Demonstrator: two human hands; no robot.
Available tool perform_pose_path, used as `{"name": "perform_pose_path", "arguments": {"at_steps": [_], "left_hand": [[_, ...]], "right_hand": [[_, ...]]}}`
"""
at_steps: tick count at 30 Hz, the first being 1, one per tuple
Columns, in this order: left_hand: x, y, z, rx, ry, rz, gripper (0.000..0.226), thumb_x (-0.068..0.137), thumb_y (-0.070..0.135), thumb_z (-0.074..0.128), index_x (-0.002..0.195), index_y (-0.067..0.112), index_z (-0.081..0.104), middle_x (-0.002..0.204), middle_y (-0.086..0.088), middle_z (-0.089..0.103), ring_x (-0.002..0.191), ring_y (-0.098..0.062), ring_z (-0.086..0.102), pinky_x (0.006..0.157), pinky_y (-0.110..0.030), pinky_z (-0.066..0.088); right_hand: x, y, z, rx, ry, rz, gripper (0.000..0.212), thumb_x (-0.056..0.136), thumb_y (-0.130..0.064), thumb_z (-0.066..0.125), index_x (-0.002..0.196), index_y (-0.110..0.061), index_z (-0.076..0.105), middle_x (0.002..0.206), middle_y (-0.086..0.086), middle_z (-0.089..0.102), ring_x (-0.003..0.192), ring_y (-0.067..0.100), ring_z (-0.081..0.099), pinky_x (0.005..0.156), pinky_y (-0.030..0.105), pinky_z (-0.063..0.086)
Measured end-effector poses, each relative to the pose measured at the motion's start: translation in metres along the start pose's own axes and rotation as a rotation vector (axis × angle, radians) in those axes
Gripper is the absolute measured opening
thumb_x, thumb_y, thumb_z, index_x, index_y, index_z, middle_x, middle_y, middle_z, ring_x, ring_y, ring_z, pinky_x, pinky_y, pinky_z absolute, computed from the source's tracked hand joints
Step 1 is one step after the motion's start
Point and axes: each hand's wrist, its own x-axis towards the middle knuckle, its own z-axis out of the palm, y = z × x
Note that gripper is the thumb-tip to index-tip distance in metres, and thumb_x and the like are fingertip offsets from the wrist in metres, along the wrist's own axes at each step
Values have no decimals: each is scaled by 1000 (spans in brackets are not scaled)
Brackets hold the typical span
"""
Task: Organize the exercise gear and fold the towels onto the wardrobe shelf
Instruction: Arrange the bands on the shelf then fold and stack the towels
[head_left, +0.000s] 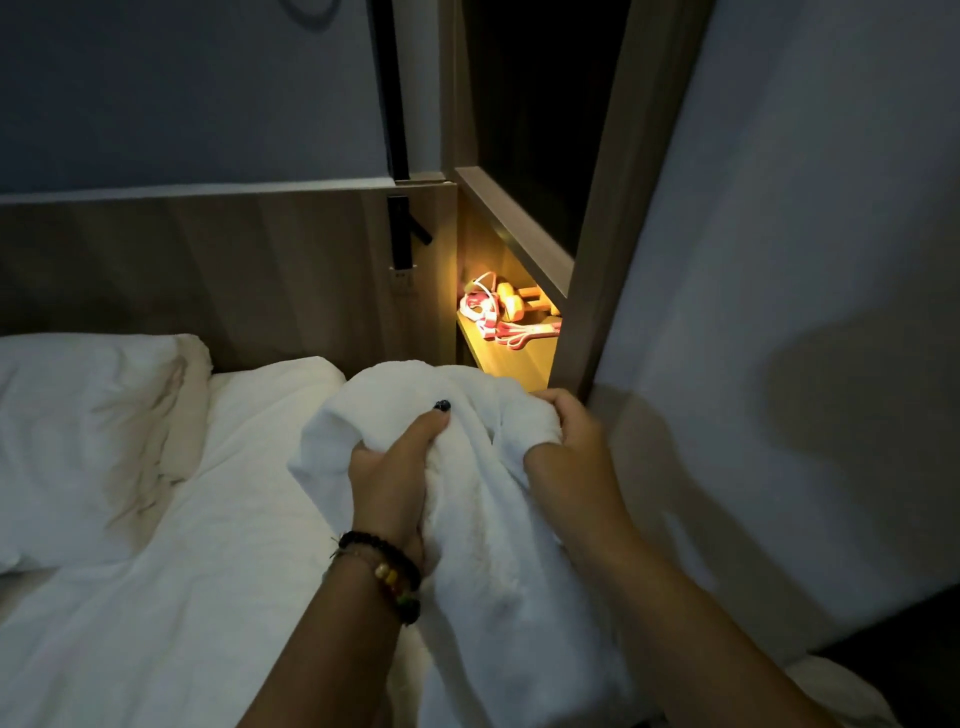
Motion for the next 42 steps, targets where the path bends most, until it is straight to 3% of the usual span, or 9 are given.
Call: {"name": "perform_pose_path", "arguments": {"at_steps": [3, 7, 10, 13, 18, 24, 33, 39, 42], "left_hand": [[41, 9, 13, 17, 11, 8, 51, 72, 45, 78, 115, 27, 59, 105, 2, 69, 98, -21, 64, 81, -38, 54], [94, 24, 29, 28, 43, -58, 61, 64, 45, 82, 116, 21, 59, 105, -4, 70, 97, -26, 65, 86, -47, 56], [130, 34, 38, 9, 51, -78, 49, 72, 35, 80, 113, 19, 58, 105, -7, 69, 96, -28, 65, 84, -46, 56], [161, 46, 47, 1, 38, -86, 47, 72, 32, 81, 111, 20, 59, 105, -5, 69, 98, -27, 65, 86, -47, 55], [220, 66, 54, -35, -2, -89, 44, 72, 32, 81, 108, 23, 58, 106, -2, 68, 99, -25, 64, 89, -48, 54], [299, 86, 62, -4, -131, -145, 59, 66, 36, 85, 118, 24, 59, 111, 0, 70, 102, -24, 65, 90, -47, 54], [383, 102, 101, 38, -198, -227, 42, 77, 31, 78, 113, 19, 59, 108, -4, 68, 97, -26, 65, 84, -44, 55], [425, 97, 152, 4, -212, -308, 53, 75, 32, 79, 119, 16, 55, 111, -9, 66, 97, -28, 65, 71, -40, 55], [451, 93, 182, 26, -217, -379, 72, 68, 38, 82, 128, 19, 48, 114, -9, 62, 100, -30, 63, 80, -46, 55]], "right_hand": [[34, 21, 23, -7, -10, -6, 7, 83, -32, 56, 90, -30, 55, 90, -13, 59, 83, 2, 56, 62, 5, 44], [89, 34, 49, 79, -65, 138, 23, 96, -8, 53, 90, -30, 55, 86, -15, 59, 77, 1, 56, 60, 5, 47], [125, 27, 61, 125, -70, 246, 3, 97, -16, 55, 97, -18, 56, 90, -7, 58, 86, 8, 57, 78, 17, 50], [152, 32, 67, 88, -15, 166, 16, 89, -35, 58, 102, -25, 58, 99, -10, 62, 91, 10, 60, 75, 17, 53], [212, 34, 74, 115, 120, 250, 12, 97, -19, 53, 100, -22, 64, 96, -1, 67, 90, 19, 65, 78, 39, 59], [289, 30, 106, 64, 224, 298, 15, 96, -15, 52, 97, -19, 66, 95, 3, 66, 90, 24, 63, 70, 32, 54], [359, 29, 119, -17, 237, 300, 23, 90, -3, 54, 92, -22, 66, 90, -2, 65, 88, 18, 61, 61, 28, 47], [407, 27, 103, -10, 263, 244, 32, 86, 1, 55, 82, -27, 68, 78, -6, 66, 84, 20, 63, 70, 41, 56], [434, 30, 97, -40, 232, 217, 29, 84, 4, 54, 82, -22, 66, 77, -1, 65, 80, 22, 62, 67, 42, 54]]}}
